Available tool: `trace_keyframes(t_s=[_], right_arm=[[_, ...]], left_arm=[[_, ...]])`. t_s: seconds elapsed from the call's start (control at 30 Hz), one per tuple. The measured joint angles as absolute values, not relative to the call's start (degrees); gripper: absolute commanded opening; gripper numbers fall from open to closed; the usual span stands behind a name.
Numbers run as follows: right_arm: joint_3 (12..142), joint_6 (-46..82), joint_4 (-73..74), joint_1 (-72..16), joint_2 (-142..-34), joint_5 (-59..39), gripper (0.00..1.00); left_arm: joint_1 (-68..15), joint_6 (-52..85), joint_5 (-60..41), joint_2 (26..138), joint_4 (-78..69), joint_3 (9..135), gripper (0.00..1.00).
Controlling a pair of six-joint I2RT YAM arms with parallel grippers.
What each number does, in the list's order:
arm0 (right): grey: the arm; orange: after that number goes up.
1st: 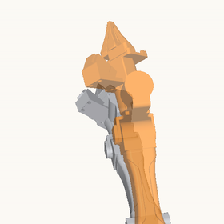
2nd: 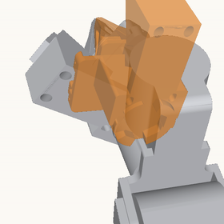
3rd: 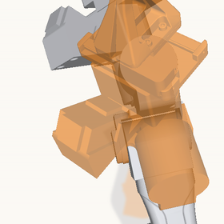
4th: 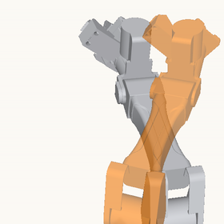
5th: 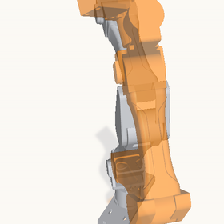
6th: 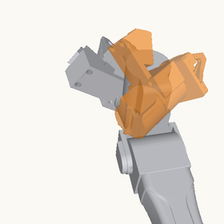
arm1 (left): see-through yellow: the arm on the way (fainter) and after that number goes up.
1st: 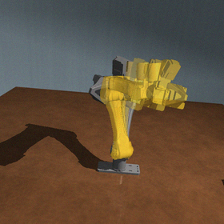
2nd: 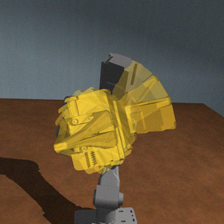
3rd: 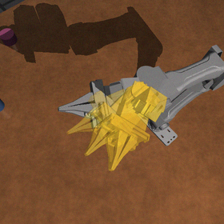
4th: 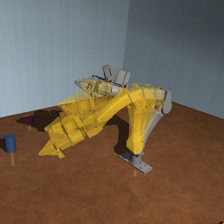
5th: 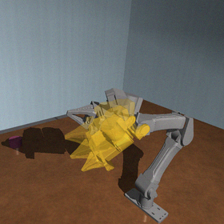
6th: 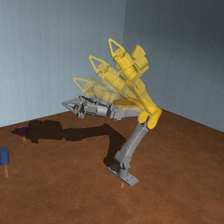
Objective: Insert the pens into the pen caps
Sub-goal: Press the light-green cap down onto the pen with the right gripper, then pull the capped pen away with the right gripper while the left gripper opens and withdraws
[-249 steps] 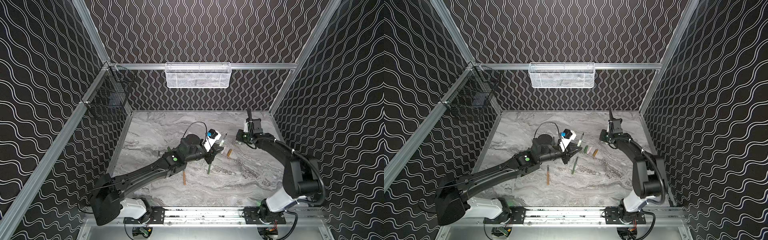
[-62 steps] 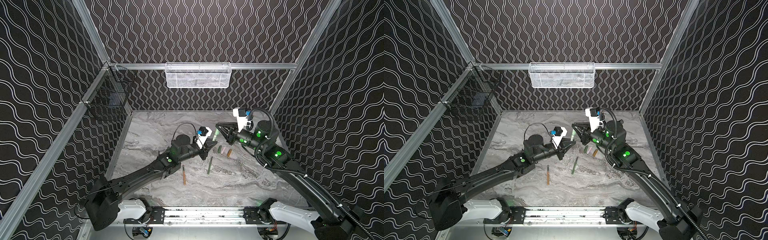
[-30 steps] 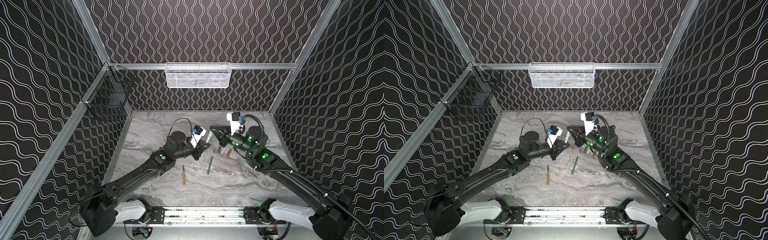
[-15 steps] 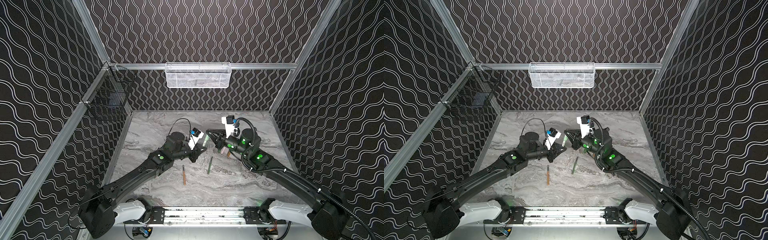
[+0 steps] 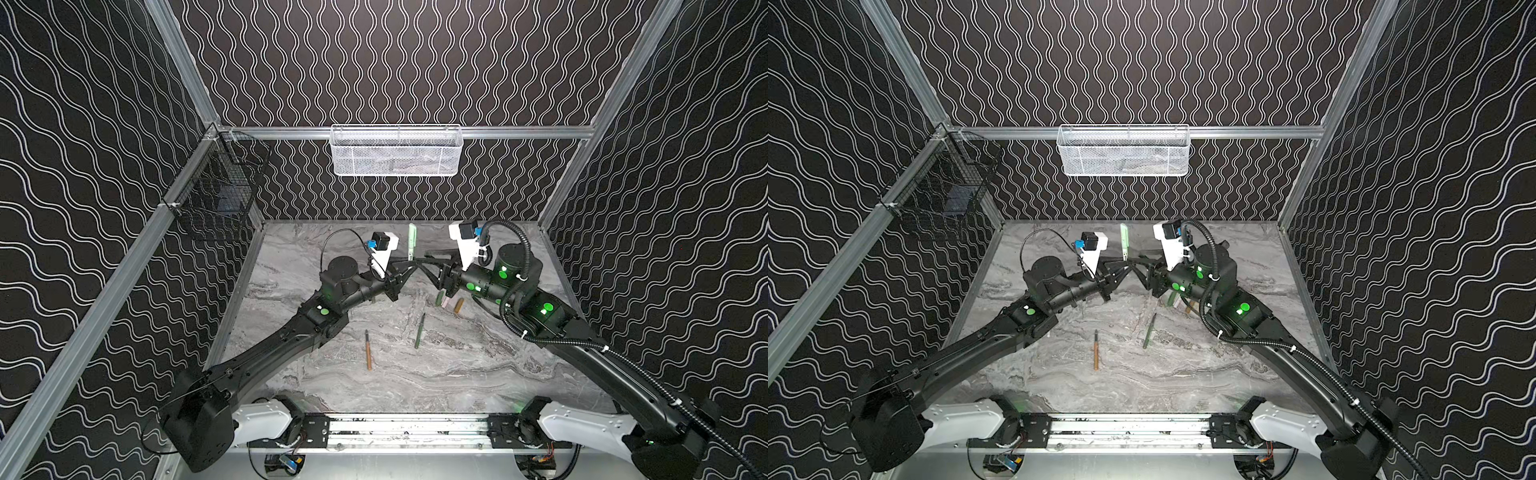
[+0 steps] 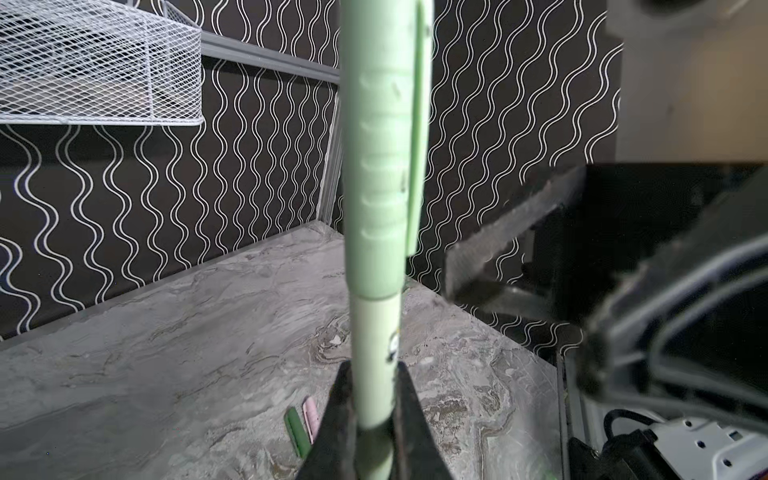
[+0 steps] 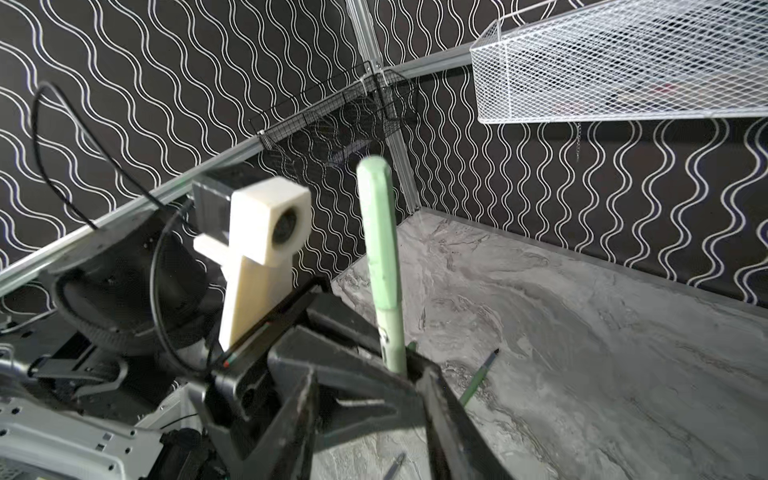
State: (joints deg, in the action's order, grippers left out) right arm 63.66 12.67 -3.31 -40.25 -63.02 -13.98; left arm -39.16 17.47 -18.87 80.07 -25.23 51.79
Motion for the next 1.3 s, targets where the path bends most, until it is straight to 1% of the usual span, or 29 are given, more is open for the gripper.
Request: trace_keyframes(t_s=[0.1, 0.17, 0.33, 0.43, 0.6, 0.7, 0.83, 1.0, 1.07, 1.17, 1.27, 1.3], right_arm=[[63.6, 11.9, -4.0, -40.2, -62.1, -13.0, 0.35], [64.1, 11.3, -4.4, -40.2, -62.2, -12.9, 0.35], [68.6, 10.2, -6.3, -40.3, -65.1, -12.3, 0.42], [71.3, 9.4, -6.3, -40.3, -66.9, -11.0, 0.43], [72.2, 9.2, -6.5, -40.3, -70.0, -10.8, 0.42], [72.2, 9.2, -6.3, -40.3, -70.9, -11.2, 0.39], [72.3, 9.3, -6.0, -40.3, -72.3, -12.7, 0.28], [72.4, 9.6, -5.6, -40.3, -73.2, -14.5, 0.19], [72.3, 9.8, -5.3, -40.3, -73.3, -15.1, 0.13], [72.0, 9.6, -5.0, -40.2, -73.3, -15.3, 0.09], [71.2, 9.7, -4.4, -40.1, -73.2, -15.2, 0.07], [71.2, 9.7, -4.3, -40.1, -73.1, -15.0, 0.07]], left_arm=[[-39.2, 18.0, -18.9, 80.4, -26.1, 51.8, 0.0], [-39.2, 18.2, -18.9, 80.6, -26.1, 51.8, 0.0], [-39.2, 19.2, -19.1, 80.7, -26.5, 51.7, 0.0], [-39.2, 19.2, -19.1, 81.0, -26.9, 51.7, 0.0], [-39.2, 19.3, -19.4, 81.1, -27.4, 51.7, 0.0], [-39.2, 19.4, -19.4, 81.1, -27.5, 51.5, 0.0], [-39.2, 19.5, -19.7, 81.1, -27.6, 51.5, 0.0], [-39.2, 19.5, -19.8, 81.1, -27.6, 51.5, 0.0], [-39.2, 19.5, -20.0, 81.1, -27.6, 51.5, 0.0], [-39.2, 20.3, -20.2, 81.2, -27.6, 51.5, 0.0], [-39.2, 20.6, -20.4, 81.7, -27.6, 51.5, 0.01], [-39.1, 20.8, -20.4, 81.7, -27.6, 51.5, 0.07]])
